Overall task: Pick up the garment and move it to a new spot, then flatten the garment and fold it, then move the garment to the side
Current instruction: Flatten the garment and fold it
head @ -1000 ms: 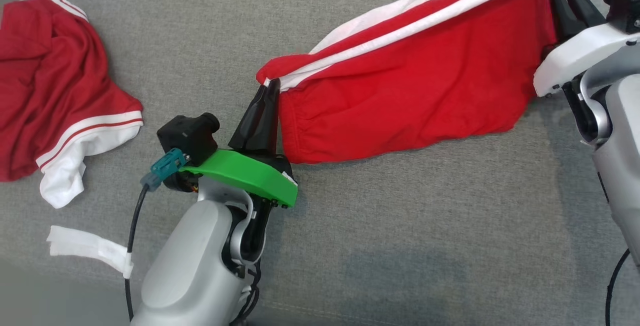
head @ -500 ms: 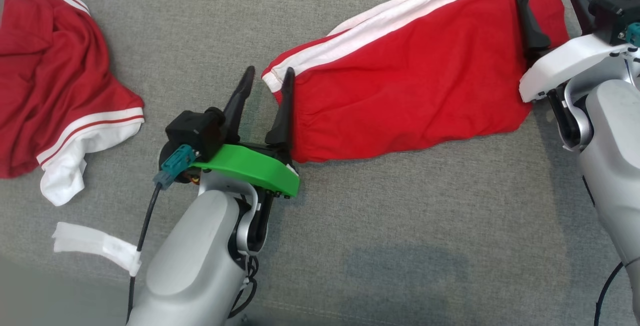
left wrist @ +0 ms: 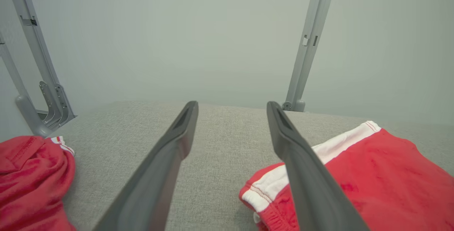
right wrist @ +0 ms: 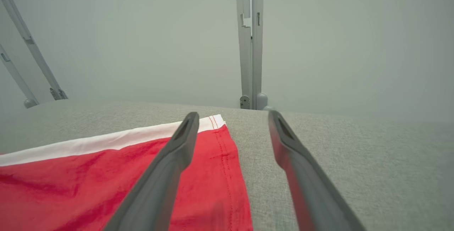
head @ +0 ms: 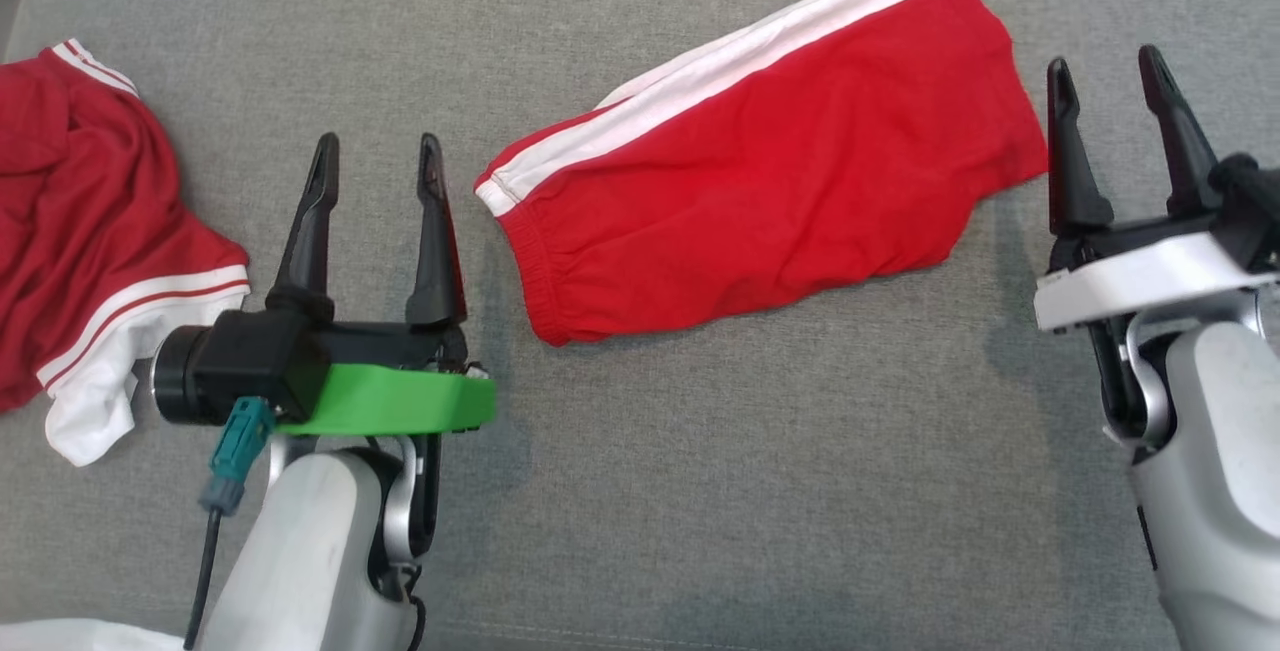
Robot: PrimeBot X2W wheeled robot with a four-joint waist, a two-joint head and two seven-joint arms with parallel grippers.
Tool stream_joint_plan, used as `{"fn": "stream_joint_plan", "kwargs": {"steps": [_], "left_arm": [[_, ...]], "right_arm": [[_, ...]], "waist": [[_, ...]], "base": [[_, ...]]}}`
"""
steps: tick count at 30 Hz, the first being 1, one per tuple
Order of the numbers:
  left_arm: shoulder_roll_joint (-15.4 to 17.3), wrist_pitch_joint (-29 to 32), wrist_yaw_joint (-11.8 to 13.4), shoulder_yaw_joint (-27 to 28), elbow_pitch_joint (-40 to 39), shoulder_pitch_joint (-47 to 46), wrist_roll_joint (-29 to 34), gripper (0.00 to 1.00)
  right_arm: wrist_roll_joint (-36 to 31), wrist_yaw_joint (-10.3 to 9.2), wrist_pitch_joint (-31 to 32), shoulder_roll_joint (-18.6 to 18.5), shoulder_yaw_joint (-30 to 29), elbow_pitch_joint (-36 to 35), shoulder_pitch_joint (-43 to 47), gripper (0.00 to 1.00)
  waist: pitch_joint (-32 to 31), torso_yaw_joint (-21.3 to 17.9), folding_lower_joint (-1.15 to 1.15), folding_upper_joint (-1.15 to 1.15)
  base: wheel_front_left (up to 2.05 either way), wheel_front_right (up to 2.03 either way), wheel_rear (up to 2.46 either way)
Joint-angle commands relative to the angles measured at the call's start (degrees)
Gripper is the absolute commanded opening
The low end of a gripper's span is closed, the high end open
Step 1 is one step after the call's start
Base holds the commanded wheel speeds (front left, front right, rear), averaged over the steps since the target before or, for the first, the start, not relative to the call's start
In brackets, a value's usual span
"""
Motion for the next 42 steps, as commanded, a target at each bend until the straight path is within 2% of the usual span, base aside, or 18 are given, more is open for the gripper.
{"fn": "stream_joint_plan", "kwargs": {"steps": [1, 11, 21, 26, 33, 42], "left_arm": [[1.0, -0.3, -0.2, 0.4, -0.5, 1.6, 1.2, 1.0], [2.5, -0.3, -1.0, 1.0, 1.2, 6.7, 1.7, 1.0], [2.0, -0.4, -1.3, 0.6, 2.5, 6.6, 1.3, 1.0], [1.8, -0.3, -1.5, 0.2, 2.6, 5.9, 1.5, 1.0], [0.6, -0.3, -2.2, -1.0, 1.8, 3.4, 1.4, 1.0], [-1.2, -0.4, -2.9, -1.8, 2.2, 1.2, 1.8, 1.0]], "right_arm": [[-0.8, -0.08, -0.3, 0.7, -0.8, -1.2, 2.7, 1.0], [-2.4, -0.08, -0.3, 3.8, -2.1, -5.6, 10.3, 1.0], [-2.1, -0.08, -0.3, 4.0, -2.3, -4.6, 10.9, 1.0], [-1.5, -0.08, -0.3, 2.7, -2.7, -3.2, 8.9, 1.0], [-0.5, -0.08, 2.3, -0.7, -0.6, 4.4, 2.1, 1.0], [4.1, -0.08, 6.1, -3.3, 8.3, 19.0, -7.6, 1.0]], "waist": [[-1.7, -1.7, 0.0, 0.0], [-3.9, -4.3, 0.0, 0.0], [-5.1, -4.3, 0.0, 0.0], [-4.8, -3.5, 0.0, 0.0], [-1.1, -0.9, 0.0, 0.0], [2.4, 2.3, 0.0, 0.0]], "base": [[0.0, 0.0, 0.0], [0.0, 0.0, 0.0], [0.0, 0.0, 0.0], [0.0, 0.0, 0.0], [0.0, 0.0, 0.0], [0.0, 0.0, 0.0]]}}
